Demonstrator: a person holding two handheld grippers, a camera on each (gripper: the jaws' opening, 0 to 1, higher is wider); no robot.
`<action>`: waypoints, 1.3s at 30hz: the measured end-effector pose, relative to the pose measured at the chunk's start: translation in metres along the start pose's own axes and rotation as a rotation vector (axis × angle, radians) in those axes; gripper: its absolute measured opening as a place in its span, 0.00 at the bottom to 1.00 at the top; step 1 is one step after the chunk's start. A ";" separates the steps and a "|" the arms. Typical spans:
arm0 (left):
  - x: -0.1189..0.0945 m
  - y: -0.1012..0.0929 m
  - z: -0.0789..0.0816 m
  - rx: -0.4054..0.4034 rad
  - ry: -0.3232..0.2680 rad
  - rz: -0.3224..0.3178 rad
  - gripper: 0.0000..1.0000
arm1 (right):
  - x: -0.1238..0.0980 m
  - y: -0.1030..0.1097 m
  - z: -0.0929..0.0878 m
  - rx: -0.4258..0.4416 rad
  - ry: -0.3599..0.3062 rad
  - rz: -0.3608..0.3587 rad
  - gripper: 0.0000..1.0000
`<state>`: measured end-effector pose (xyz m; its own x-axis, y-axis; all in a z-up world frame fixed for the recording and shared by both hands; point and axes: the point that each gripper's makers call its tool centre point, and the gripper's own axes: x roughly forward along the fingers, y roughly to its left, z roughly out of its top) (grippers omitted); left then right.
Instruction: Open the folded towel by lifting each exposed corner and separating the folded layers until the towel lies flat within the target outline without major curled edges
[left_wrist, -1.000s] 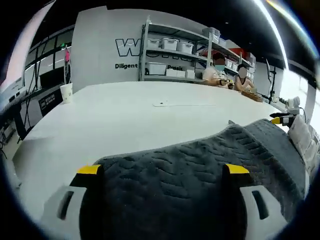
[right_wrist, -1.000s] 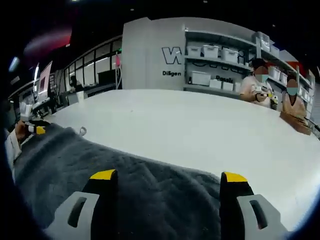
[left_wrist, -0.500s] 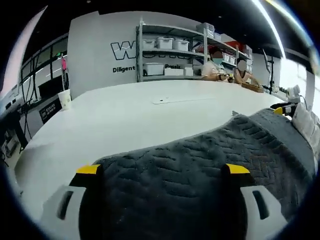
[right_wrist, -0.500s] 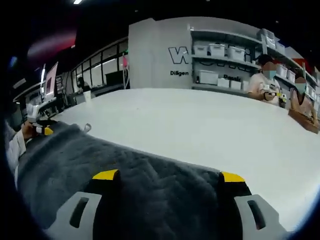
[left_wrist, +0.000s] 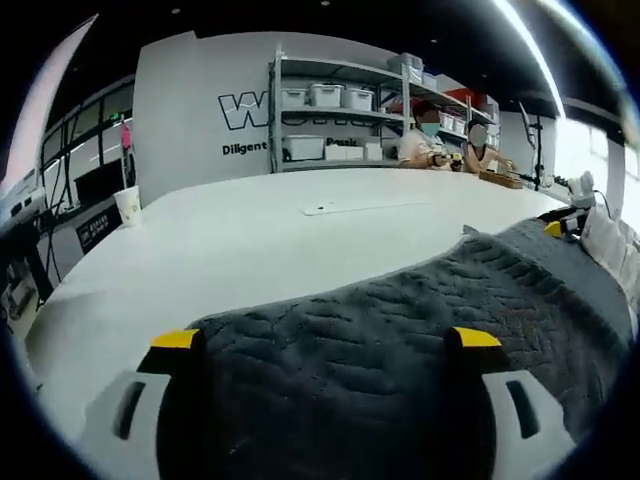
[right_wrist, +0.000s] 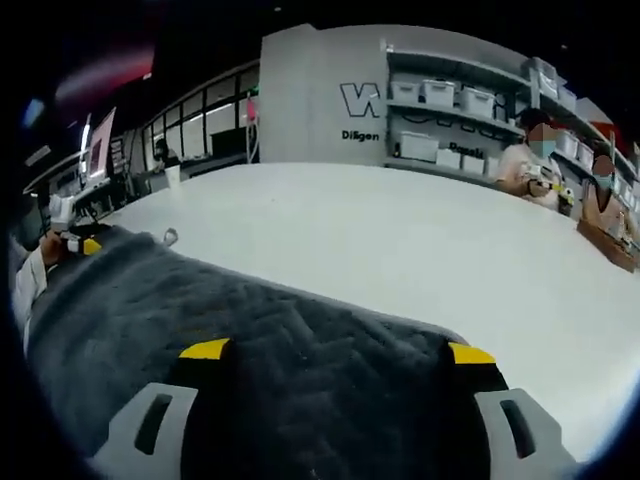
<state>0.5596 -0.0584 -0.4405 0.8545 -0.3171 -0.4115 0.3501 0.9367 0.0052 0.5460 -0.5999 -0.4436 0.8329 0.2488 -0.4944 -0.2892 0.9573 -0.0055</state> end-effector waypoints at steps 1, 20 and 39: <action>0.000 0.000 0.000 0.000 0.000 0.000 0.99 | 0.000 -0.001 0.000 0.001 0.000 -0.002 0.84; 0.003 0.006 0.002 0.007 -0.020 -0.012 0.99 | -0.001 -0.012 0.000 -0.002 -0.022 0.004 0.87; 0.007 0.011 0.004 0.010 -0.029 -0.014 0.99 | -0.002 -0.019 -0.001 -0.021 -0.046 0.024 0.88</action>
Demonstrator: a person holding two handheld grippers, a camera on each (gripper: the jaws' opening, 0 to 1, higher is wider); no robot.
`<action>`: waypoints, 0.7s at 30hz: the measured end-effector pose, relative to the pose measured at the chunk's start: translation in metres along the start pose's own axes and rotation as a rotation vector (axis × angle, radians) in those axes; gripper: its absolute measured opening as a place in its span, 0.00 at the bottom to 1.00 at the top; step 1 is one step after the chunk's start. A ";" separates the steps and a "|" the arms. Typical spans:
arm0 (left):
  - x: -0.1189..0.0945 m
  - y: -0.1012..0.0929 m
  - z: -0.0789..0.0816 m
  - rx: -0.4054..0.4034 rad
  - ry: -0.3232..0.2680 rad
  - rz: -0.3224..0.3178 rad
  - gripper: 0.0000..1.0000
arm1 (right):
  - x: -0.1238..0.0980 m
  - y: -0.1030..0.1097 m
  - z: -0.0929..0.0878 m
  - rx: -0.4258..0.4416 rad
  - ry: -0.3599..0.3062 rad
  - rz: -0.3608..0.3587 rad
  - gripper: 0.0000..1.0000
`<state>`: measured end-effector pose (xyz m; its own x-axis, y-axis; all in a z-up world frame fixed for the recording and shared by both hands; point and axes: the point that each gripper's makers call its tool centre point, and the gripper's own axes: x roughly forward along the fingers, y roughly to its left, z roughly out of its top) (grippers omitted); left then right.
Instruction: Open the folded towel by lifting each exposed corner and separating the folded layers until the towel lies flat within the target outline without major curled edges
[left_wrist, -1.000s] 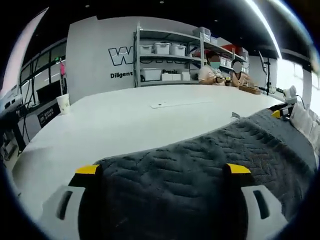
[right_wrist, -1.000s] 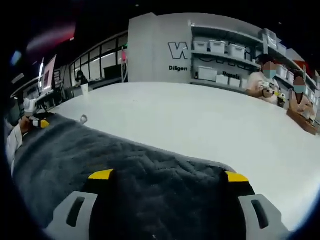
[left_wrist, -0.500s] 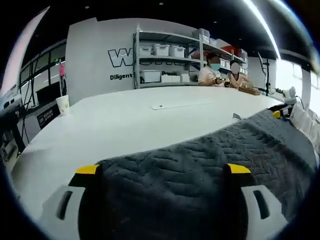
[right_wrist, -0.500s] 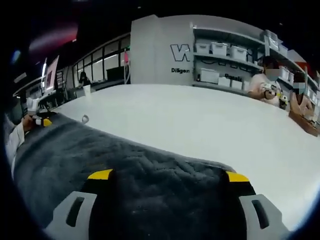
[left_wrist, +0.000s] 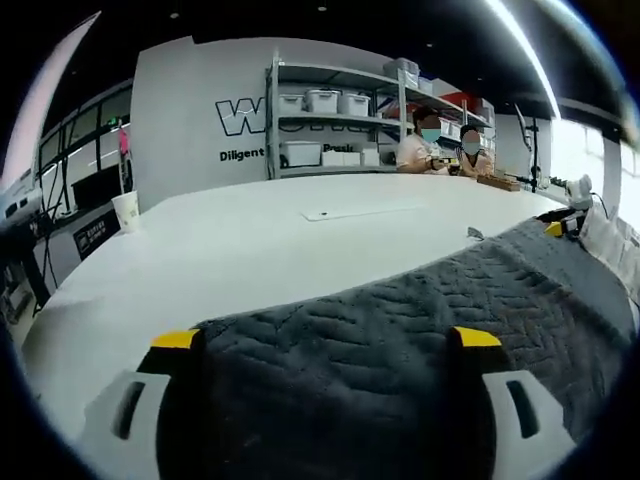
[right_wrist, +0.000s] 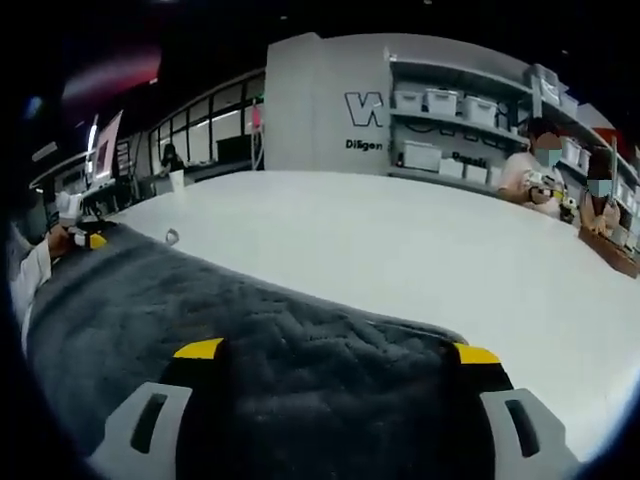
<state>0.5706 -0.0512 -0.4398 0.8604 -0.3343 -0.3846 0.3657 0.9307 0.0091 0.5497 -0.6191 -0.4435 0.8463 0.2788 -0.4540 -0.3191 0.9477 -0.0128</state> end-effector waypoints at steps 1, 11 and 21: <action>0.000 0.000 0.000 0.000 0.000 0.000 0.99 | 0.000 -0.001 0.000 0.000 -0.001 0.000 0.88; 0.001 0.000 0.001 0.002 -0.005 -0.003 0.99 | -0.003 -0.004 -0.001 -0.008 -0.024 0.019 0.84; 0.001 0.001 0.001 0.002 -0.006 -0.002 0.98 | -0.003 -0.004 0.000 -0.007 -0.032 0.024 0.82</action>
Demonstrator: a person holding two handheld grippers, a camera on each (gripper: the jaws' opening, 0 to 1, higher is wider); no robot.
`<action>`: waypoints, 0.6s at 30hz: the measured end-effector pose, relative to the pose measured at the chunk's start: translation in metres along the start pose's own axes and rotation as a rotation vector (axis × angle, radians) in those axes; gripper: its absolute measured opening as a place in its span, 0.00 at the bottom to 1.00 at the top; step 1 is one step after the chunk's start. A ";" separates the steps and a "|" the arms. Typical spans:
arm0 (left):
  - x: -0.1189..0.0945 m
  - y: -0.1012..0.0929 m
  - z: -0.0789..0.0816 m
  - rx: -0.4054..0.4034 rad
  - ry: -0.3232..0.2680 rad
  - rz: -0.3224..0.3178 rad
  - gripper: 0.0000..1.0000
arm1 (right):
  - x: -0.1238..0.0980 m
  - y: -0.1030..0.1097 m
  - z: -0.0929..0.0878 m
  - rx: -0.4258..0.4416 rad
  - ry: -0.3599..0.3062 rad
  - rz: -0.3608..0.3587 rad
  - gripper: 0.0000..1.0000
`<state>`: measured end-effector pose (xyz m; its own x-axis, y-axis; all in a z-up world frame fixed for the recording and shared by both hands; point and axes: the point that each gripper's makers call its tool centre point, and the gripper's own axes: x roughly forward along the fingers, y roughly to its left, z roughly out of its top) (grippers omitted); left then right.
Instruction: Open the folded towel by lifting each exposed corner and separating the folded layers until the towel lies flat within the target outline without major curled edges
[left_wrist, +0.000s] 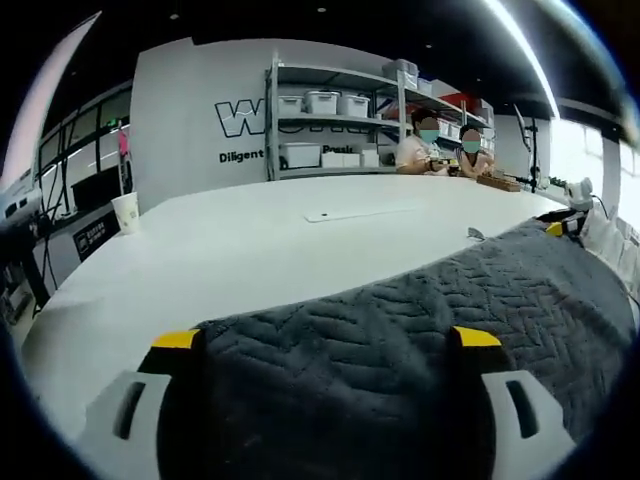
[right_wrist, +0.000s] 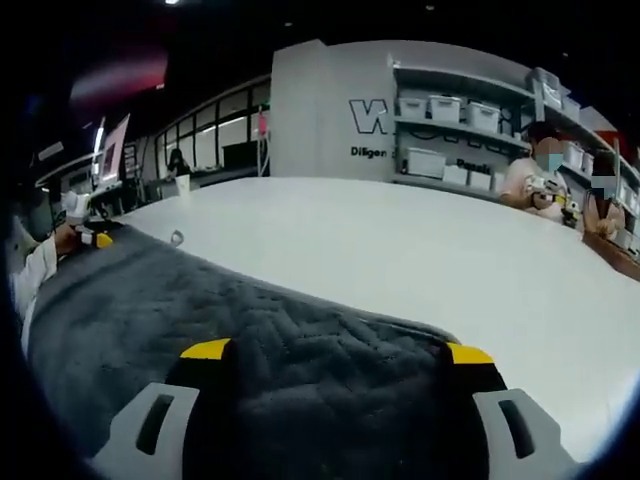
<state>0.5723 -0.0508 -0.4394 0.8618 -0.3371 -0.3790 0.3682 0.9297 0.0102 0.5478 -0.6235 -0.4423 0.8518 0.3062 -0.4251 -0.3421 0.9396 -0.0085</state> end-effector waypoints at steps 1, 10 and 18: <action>0.000 0.000 0.000 0.000 0.000 0.000 0.98 | 0.000 0.000 0.000 0.003 0.000 -0.003 0.82; -0.001 0.000 0.001 -0.001 -0.004 -0.005 0.98 | -0.002 0.003 0.006 0.081 -0.026 0.006 0.83; -0.010 -0.002 0.010 -0.030 -0.020 -0.006 0.99 | -0.010 0.017 0.009 0.089 -0.015 0.016 0.93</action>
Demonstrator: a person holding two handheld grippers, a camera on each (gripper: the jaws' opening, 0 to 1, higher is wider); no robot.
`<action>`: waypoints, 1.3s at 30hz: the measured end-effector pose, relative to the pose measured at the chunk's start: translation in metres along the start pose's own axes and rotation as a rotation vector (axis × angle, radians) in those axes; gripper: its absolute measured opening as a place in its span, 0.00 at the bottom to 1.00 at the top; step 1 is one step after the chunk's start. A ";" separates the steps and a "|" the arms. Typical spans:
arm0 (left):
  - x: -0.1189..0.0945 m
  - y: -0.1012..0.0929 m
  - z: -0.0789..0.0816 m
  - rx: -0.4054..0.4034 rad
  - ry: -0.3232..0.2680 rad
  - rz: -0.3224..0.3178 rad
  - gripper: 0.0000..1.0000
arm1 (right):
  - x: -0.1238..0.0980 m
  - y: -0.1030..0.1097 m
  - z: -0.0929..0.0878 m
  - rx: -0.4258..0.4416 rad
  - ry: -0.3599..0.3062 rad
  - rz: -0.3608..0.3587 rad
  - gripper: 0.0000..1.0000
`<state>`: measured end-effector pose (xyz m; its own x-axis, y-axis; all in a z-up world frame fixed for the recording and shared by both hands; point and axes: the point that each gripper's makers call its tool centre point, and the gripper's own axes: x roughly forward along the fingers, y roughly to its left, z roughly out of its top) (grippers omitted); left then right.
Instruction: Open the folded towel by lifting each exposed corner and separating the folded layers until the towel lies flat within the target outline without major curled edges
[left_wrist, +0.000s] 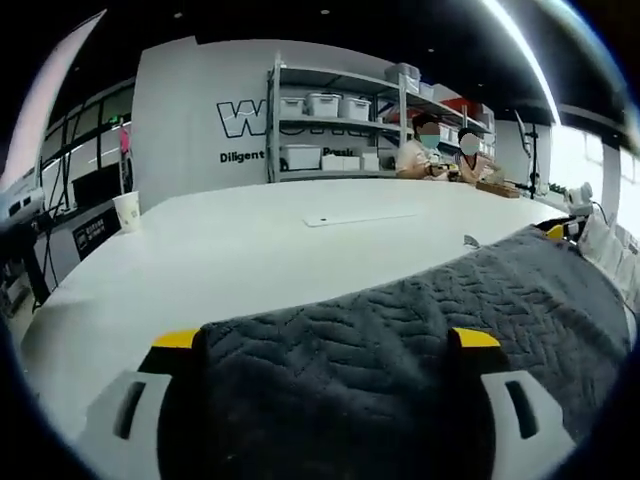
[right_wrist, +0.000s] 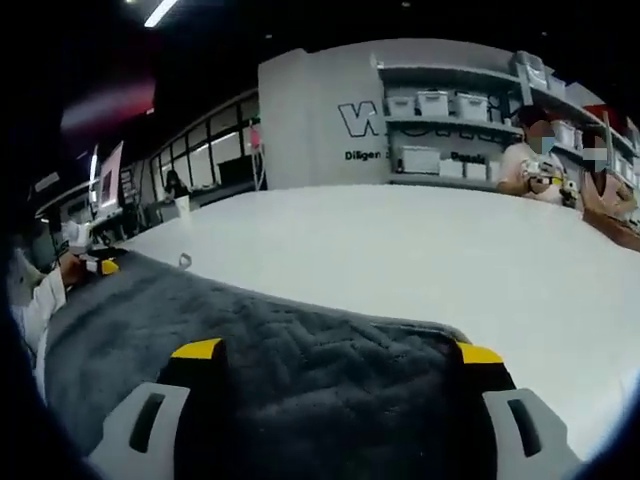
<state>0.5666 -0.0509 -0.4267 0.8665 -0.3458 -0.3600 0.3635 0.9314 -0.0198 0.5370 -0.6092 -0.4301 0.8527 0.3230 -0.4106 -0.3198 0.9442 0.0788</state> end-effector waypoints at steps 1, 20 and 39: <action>-0.003 -0.001 0.004 -0.007 -0.012 0.004 0.99 | -0.002 0.003 0.000 -0.007 0.004 -0.001 0.94; -0.073 -0.053 -0.001 -0.059 -0.006 0.099 0.99 | -0.055 0.057 -0.012 -0.054 0.064 -0.097 0.99; -0.079 -0.061 -0.046 -0.011 0.076 0.099 0.96 | -0.051 0.083 -0.048 -0.086 0.146 -0.013 0.98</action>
<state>0.4601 -0.0746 -0.4403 0.8693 -0.2426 -0.4307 0.2732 0.9619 0.0096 0.4475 -0.5504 -0.4466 0.7897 0.2921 -0.5394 -0.3489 0.9372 -0.0033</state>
